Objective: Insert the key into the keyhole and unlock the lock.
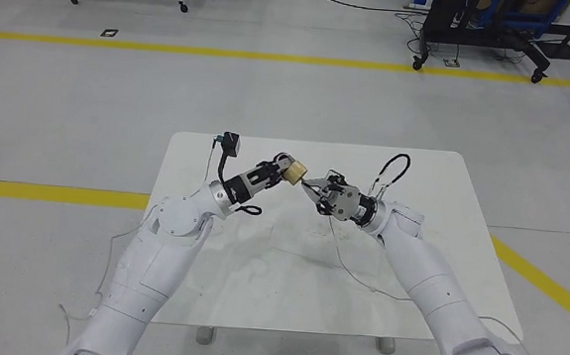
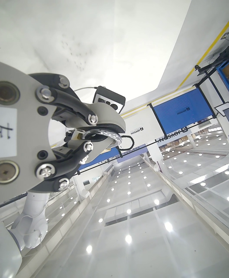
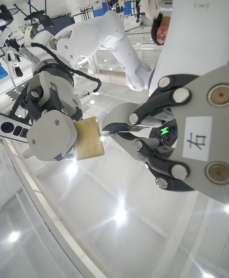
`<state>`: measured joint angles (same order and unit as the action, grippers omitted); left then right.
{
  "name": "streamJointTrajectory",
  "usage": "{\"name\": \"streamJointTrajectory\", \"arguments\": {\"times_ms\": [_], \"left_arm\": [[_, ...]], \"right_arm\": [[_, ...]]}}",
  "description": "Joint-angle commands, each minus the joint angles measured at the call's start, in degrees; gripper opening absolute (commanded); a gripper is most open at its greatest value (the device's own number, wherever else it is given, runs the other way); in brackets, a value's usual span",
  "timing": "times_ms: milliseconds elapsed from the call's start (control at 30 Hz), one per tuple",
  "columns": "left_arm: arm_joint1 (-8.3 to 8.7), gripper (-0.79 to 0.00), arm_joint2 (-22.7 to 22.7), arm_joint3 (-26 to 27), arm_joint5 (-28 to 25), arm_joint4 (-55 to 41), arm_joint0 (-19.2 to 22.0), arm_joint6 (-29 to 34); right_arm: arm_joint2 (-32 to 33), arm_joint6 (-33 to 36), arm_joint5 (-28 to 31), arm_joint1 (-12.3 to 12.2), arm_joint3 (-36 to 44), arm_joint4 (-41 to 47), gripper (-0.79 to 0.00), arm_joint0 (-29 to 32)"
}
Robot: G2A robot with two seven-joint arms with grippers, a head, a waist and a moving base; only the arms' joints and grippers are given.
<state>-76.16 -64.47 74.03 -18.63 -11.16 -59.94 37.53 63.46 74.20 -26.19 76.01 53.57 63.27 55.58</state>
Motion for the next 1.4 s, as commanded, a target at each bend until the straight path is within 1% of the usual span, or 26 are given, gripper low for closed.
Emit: {"name": "streamJointTrajectory", "arguments": {"times_ms": [0,133,167,200,233,267,467,600,733,933,1033,1167,1200,1267,1300,1367], "left_arm": [[0.02,-0.785,0.03,0.13,-0.12,0.16,-0.11,-0.11],[0.06,-0.785,0.09,0.33,-0.3,0.39,-0.2,-0.11],[0.07,-0.785,0.06,0.35,-0.33,0.34,-0.21,-0.17],[0.08,-0.785,0.03,0.4,-0.37,0.33,-0.22,-0.2],[0.1,-0.785,-0.05,0.39,-0.39,0.27,-0.25,-0.25],[0.12,-0.785,-0.13,0.41,-0.35,0.23,-0.26,-0.28],[0.23,-0.785,-0.51,0.46,-0.15,-0.23,-0.32,-0.29],[0.24,-0.785,-0.57,0.37,0.1,-0.52,-0.27,-0.39],[0.27,-0.785,-0.73,0.16,0.31,-1.03,-0.14,-0.42],[0.29,-0.785,-0.86,-0.06,0.81,-1.35,-0.01,-0.73],[0.29,-0.785,-0.91,-0.17,1.2,-1.55,0.04,-0.96],[0.29,-0.785,-0.93,-0.23,1.32,-1.75,0.08,-1.18],[0.29,-0.785,-0.94,-0.25,1.32,-1.79,0.09,-1.22],[0.28,-0.785,-1.0,-0.29,1.22,-1.9,0.07,-1.61],[0.27,-0.785,-1.02,-0.32,1.15,-2.01,0.06,-1.63],[0.28,-0.785,-1.12,-0.39,1.08,-2.19,0.03,-1.76]], "right_arm": [[-0.21,0.21,0.08,0.07,-0.47,0.11,-0.785,-0.29],[-0.58,0.43,0.4,0.21,-1.2,0.36,-0.785,-0.71],[-0.63,0.39,0.5,0.23,-1.35,0.36,-0.683,-0.77],[-0.67,0.23,0.69,0.23,-1.45,0.25,-0.554,-0.85],[-0.67,-0.02,1.02,0.22,-1.52,0.01,-0.493,-0.93],[-0.67,-0.04,1.1,0.21,-1.54,0.02,-0.456,-0.92],[0.09,0.02,2.39,-0.14,-1.15,-0.56,-0.456,-0.65],[0.5,-1.82,4.49,-0.46,0.16,-2.55,-0.465,-0.18],[1.01,-3.61,7.95,-0.85,2.49,-5.21,-0.462,0.72],[2.26,-5.35,11.25,-1.58,6.03,-8.47,-0.437,2.37],[3.2,-7.38,13.6,-2.05,8.03,-10.93,-0.437,3.39],[4.29,-10.36,15.78,-2.64,11.22,-14.14,-0.462,4.94],[4.54,-11.08,16.43,-2.78,12.01,-15.08,-0.474,5.32],[5.07,-13.89,19.74,-3.24,14.09,-20.05,-0.508,5.94],[5.3,-16.9,22.04,-3.5,15.44,-23.96,-0.508,6.54],[5.01,-20.02,23.58,-3.89,18.9,-29.44,-0.493,8.13]]}}
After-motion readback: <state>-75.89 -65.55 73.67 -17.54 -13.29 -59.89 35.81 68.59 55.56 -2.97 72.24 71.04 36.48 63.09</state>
